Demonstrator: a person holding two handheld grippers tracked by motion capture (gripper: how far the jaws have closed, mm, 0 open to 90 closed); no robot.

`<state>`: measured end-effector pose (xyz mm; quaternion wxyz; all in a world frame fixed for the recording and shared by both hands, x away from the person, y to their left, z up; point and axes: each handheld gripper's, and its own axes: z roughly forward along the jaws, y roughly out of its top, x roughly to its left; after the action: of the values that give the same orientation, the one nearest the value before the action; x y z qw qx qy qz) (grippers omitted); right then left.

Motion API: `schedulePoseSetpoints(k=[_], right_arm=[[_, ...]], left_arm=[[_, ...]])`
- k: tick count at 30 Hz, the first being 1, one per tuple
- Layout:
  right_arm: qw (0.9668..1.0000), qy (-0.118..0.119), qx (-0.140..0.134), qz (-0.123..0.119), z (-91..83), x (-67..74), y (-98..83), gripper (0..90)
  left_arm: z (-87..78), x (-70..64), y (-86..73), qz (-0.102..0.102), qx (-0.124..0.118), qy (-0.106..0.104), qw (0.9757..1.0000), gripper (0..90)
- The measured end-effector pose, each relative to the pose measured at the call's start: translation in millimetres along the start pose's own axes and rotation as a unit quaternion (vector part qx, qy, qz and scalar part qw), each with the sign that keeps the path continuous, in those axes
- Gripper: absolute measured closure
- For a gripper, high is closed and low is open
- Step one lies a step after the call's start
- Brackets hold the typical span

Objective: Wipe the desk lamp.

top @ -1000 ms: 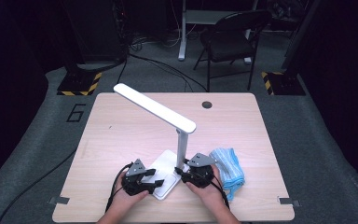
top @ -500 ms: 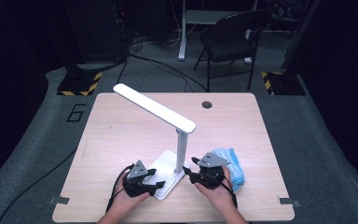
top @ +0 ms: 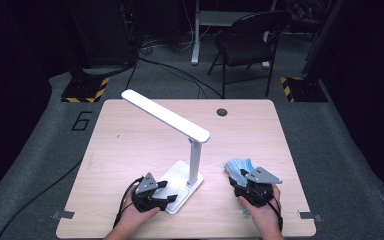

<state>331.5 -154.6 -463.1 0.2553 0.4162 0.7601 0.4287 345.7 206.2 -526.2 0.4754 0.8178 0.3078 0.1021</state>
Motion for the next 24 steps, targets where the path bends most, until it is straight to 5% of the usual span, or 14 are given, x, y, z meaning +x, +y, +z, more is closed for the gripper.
schedulePoseSetpoints(k=[9,20,24], right_arm=[[0.9985,-0.033,0.030,0.032,1.0,-17.4,-24.4,45.9],[0.9968,-0.045,0.053,0.040,4.6,-25.6,-37.7,47.3],[0.9943,-0.037,0.083,0.056,10.8,-27.9,-48.0,45.8]], left_arm=[[0.3,-0.2,0.1,0.006,-0.001,0.003,1.0000,32.6],[0.7,-0.4,0.1,0.004,0.000,0.000,1.0000,32.1],[0.6,-0.2,0.2,0.006,0.001,0.000,1.0000,32.0]])
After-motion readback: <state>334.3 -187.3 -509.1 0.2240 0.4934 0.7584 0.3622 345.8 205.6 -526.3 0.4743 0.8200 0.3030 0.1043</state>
